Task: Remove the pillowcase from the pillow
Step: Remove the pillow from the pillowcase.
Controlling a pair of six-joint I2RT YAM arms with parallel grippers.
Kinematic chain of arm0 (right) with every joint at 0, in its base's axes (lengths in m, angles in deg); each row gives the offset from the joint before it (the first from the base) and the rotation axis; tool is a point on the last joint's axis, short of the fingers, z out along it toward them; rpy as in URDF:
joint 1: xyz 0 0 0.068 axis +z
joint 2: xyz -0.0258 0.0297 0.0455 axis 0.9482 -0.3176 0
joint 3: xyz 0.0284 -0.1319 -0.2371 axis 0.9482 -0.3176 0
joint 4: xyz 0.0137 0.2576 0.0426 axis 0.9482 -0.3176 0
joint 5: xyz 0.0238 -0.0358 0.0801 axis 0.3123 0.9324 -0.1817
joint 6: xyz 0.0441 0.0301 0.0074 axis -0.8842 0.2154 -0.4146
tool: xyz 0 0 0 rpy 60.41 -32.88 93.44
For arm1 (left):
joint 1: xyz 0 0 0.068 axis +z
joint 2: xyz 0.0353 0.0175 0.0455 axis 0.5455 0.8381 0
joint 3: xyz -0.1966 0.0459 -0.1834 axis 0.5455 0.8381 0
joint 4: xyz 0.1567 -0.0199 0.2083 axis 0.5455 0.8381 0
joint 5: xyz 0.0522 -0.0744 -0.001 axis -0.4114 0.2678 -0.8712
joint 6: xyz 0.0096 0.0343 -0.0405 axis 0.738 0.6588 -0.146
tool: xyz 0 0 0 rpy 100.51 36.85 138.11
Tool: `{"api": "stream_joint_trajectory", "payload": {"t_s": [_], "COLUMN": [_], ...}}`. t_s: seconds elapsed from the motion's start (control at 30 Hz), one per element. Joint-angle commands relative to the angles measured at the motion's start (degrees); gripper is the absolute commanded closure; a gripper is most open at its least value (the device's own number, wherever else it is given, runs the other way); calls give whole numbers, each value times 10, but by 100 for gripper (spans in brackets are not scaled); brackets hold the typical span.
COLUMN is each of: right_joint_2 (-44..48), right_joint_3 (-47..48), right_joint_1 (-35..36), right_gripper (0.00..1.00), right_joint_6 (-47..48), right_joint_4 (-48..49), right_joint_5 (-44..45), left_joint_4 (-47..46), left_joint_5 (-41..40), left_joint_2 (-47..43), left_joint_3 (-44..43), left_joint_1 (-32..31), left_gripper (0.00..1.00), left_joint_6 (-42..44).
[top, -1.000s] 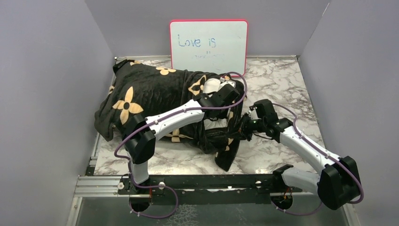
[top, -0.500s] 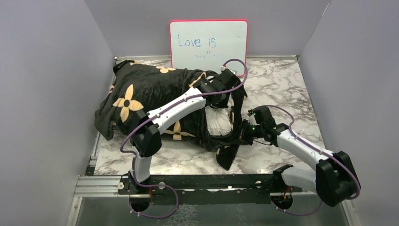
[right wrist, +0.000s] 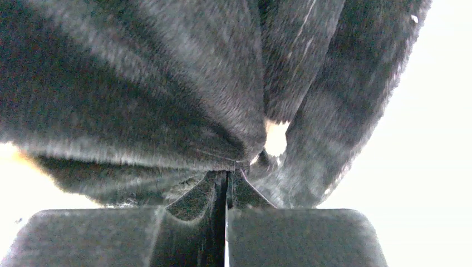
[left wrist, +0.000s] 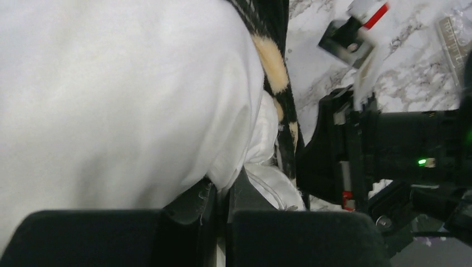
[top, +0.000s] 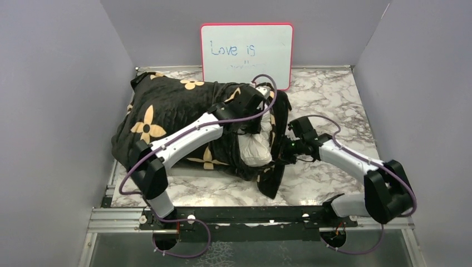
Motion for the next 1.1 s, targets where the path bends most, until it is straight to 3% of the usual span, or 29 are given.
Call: {"api": "stream_joint_trajectory", "payload": {"t_s": [0.0, 0.13, 0.27, 0.4, 0.5, 0.57, 0.63, 0.73, 0.8, 0.93, 1.07], "right_joint_2": [87, 158, 163, 142, 115, 83, 47, -10, -36, -55, -77], "right_joint_3": [18, 26, 49, 61, 61, 72, 93, 131, 157, 171, 150], "right_joint_1": [1, 1, 1, 1, 1, 1, 1, -9, -23, -58, -147], "right_gripper": [91, 64, 37, 29, 29, 34, 47, 81, 93, 100, 100], "right_joint_6": [32, 58, 83, 97, 77, 71, 84, 108, 118, 117, 138], "right_joint_4": [-111, -101, -82, -28, 12, 7, 2, 2, -11, -34, -26], "right_joint_5": [92, 56, -24, -113, -105, -53, 2, 43, 64, 157, 44], "left_joint_4": [-96, -111, -114, -139, -151, -156, -157, -156, -150, -123, -83], "left_joint_5": [3, 11, 8, 48, 71, 83, 93, 128, 134, 118, 120], "left_joint_2": [-105, -143, -165, -182, -197, -213, -232, -255, -276, -340, -411], "left_joint_3": [102, 145, 172, 199, 218, 228, 239, 250, 261, 295, 329], "left_joint_1": [18, 18, 19, 19, 19, 18, 18, 19, 18, 18, 18], "left_gripper": [100, 100, 100, 100, 100, 100, 100, 100, 100, 100, 100], "left_joint_6": [14, 12, 0, -22, -31, -32, -35, -31, -32, -44, -55]}}
